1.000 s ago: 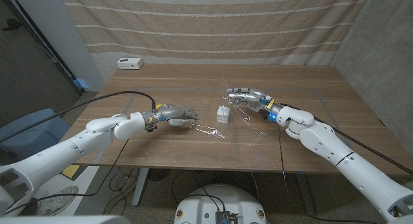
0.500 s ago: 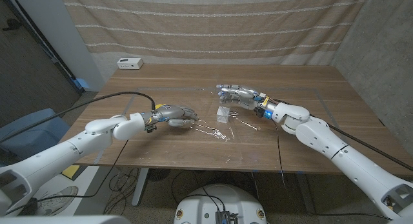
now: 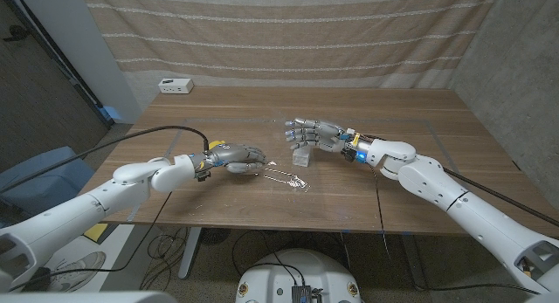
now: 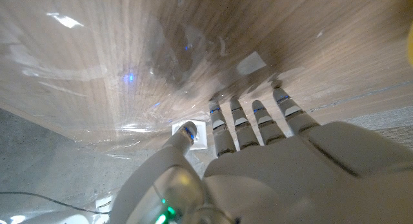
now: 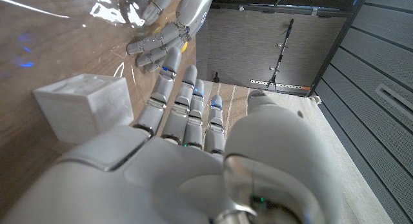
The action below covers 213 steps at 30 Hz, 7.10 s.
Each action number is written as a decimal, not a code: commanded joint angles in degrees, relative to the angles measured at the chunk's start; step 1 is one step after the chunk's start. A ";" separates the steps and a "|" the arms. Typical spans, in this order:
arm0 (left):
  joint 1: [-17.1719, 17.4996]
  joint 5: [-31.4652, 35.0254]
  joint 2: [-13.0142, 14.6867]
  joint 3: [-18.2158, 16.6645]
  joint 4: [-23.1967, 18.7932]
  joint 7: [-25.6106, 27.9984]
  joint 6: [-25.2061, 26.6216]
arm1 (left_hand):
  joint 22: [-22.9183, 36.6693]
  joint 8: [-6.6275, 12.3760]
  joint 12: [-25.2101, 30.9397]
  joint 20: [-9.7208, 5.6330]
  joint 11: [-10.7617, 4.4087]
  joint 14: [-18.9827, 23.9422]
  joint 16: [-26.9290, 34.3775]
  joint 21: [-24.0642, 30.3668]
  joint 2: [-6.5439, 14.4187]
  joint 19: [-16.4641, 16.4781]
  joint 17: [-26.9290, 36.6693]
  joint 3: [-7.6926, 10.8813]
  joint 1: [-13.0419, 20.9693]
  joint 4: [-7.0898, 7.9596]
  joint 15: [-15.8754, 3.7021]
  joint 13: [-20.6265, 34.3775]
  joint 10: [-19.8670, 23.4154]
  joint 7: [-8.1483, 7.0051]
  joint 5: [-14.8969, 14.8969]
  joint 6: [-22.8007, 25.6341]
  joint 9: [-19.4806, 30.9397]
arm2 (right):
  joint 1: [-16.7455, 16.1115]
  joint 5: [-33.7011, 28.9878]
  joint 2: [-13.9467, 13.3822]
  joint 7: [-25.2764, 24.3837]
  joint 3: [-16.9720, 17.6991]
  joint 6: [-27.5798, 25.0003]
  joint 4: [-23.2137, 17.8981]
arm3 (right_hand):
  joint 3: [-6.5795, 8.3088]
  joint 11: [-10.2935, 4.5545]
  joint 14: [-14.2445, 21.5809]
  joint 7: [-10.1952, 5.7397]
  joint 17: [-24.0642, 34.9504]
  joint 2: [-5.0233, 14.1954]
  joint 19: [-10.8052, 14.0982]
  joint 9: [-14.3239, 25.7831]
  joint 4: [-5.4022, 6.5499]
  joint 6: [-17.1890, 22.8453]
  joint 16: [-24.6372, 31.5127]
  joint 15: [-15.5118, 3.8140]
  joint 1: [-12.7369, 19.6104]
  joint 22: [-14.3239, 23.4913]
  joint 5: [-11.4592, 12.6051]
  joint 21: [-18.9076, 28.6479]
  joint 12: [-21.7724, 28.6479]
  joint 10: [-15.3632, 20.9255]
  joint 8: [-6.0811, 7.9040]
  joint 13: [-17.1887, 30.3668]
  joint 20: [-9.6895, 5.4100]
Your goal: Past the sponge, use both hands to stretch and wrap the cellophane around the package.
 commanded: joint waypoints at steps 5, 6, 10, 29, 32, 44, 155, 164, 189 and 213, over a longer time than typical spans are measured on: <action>5.75 -2.36 2.43 -5.17 -3.93 9.00 0.76 | 0.05 0.97 1.32 0.18 0.27 4.65 0.71 0.43 -0.44 2.49 -0.10 1.30 2.43 -3.44 -2.63 0.21 3.49 0.24 -0.67 3.53 0.08 | -1.87 -2.58 -2.00 -2.39 -0.37 1.42 -3.03 | 1.44 -0.06 -2.98 0.22 -1.36 0.22 -3.50 0.08 0.58 -0.93 -0.73 0.93 -2.18 -0.07 0.99 -3.03 -1.93 -1.13 0.32 -0.84 -0.16; 6.79 -2.45 2.70 -6.16 -4.58 10.94 1.27 | 0.06 1.16 1.65 0.08 0.81 6.43 0.86 0.56 -0.60 3.17 -0.06 1.65 3.50 -5.04 -2.39 0.29 4.88 1.18 -0.91 4.89 0.14 | -1.91 -2.42 -2.00 -2.32 -0.34 1.45 -2.99 | 1.49 -0.11 -3.00 0.18 -1.42 0.19 -3.65 0.08 0.55 -0.85 -0.72 0.95 -2.20 -0.07 1.01 -3.14 -1.98 -1.13 0.36 -0.87 -0.16; 11.15 -0.84 3.94 -10.02 -8.23 17.91 5.65 | 0.18 1.39 2.48 -0.32 1.54 10.90 1.49 0.32 -0.95 3.09 0.13 1.80 4.71 -7.38 -1.60 0.58 8.32 3.11 -1.22 7.32 0.32 | -1.87 -3.23 -2.08 -2.69 -0.70 1.68 -2.99 | 1.73 -0.28 -3.12 0.03 -1.66 0.10 -3.96 0.05 0.42 -0.63 -0.67 0.96 -2.25 -0.06 1.08 -3.47 -2.15 -1.04 0.50 -0.99 -0.21; 19.38 4.26 1.38 -17.29 -8.27 49.58 9.39 | 1.16 3.47 6.24 -1.80 2.13 23.32 4.96 2.74 1.34 8.30 1.53 0.93 9.19 -13.41 -1.68 2.77 20.20 7.55 -0.94 15.97 1.28 | -2.42 -14.04 -5.38 -11.10 -2.69 0.74 -8.41 | 4.27 -0.88 -4.69 -0.01 -3.47 -0.39 -6.28 -0.14 -2.01 0.99 -0.58 0.81 -0.78 0.00 1.88 -5.87 -3.17 -0.07 1.20 -1.71 -0.61; 17.98 5.62 -0.16 -16.73 -6.04 56.58 5.44 | 1.34 4.18 6.59 -1.89 2.07 24.40 5.13 3.78 1.26 10.35 1.66 1.13 9.47 -13.65 -1.83 3.25 21.05 7.28 -0.90 17.67 1.47 | -3.00 -13.94 -5.44 -11.49 -2.42 1.18 -8.49 | 4.50 -0.87 -4.84 0.04 -3.65 -0.43 -6.66 -0.15 -2.22 1.19 -0.58 0.80 -0.68 0.01 1.94 -6.16 -3.25 0.06 1.24 -1.76 -0.48; 11.19 -2.00 4.23 -14.00 -8.23 32.93 -1.90 | 1.77 -0.13 0.06 -0.60 -0.04 10.42 -0.19 3.53 1.26 5.81 1.18 -0.55 3.97 -8.68 -3.56 3.00 6.76 -0.56 -1.58 -0.67 0.91 | -7.75 -13.83 -5.88 -15.24 0.16 5.92 -10.13 | 5.30 -0.87 -4.18 0.41 -4.41 -0.70 -6.44 -0.19 -2.85 2.53 -0.07 0.93 -0.79 0.05 2.02 -6.79 -3.30 1.39 1.57 -1.99 -0.13; -7.59 -2.61 -3.72 0.26 6.69 0.39 -3.84 | 0.91 0.82 -0.34 1.90 1.97 0.11 -0.16 -0.74 2.79 -3.92 0.12 4.66 2.79 1.55 4.67 0.71 -1.70 6.31 -1.02 -5.72 2.26 | -28.12 -90.52 -17.96 -27.29 -9.28 -21.83 -37.69 | 11.01 -13.44 -31.15 -17.21 -3.76 -13.68 -20.30 2.13 -12.45 -24.33 3.56 -6.59 -2.75 1.30 6.13 -31.25 -3.32 -27.89 7.25 2.38 -4.47; -9.10 -4.37 -4.56 1.08 8.55 -2.09 -5.71 | 0.93 0.79 -0.34 1.87 1.96 -0.25 -0.20 -1.00 2.80 -4.64 0.11 4.72 2.53 1.86 4.73 0.74 -2.04 6.16 -0.99 -6.37 2.35 | -30.79 -91.83 -14.75 -33.52 -9.61 -20.86 -35.04 | 6.29 -15.28 -35.11 -17.34 -2.96 -14.58 -24.70 0.93 -11.73 -27.85 1.85 -7.73 -4.05 1.61 6.79 -33.73 -6.52 -35.20 4.05 1.90 -6.38; -10.41 -4.86 -5.47 1.51 9.46 -3.96 -6.21 | 0.99 0.96 -0.33 1.94 1.61 -1.15 -0.22 -1.29 2.68 -5.51 0.09 4.74 1.89 2.43 4.97 0.79 -2.95 6.04 -1.03 -7.15 2.52 | -29.77 -95.27 -7.91 -49.98 -10.53 -10.09 -24.20 | 0.57 -19.25 -10.17 -9.10 -0.50 -4.84 -6.54 -1.12 -13.92 38.06 12.02 -16.95 14.35 1.42 7.09 -29.20 8.55 5.85 15.33 -0.34 -7.76; -16.61 3.89 -14.45 2.98 32.41 27.45 -36.72 | 1.49 7.10 4.78 1.20 1.99 13.71 2.54 2.58 3.07 1.52 0.76 5.99 6.00 -3.56 0.09 2.65 14.45 5.83 -0.86 5.73 3.71 | -33.21 -113.41 -0.18 -24.69 -16.69 -53.82 -38.78 | -8.03 -9.38 -12.90 -6.65 1.63 -8.65 -13.13 0.48 -3.70 17.34 4.42 -8.48 -7.02 1.51 6.24 -32.45 6.21 -5.58 3.62 1.58 -0.82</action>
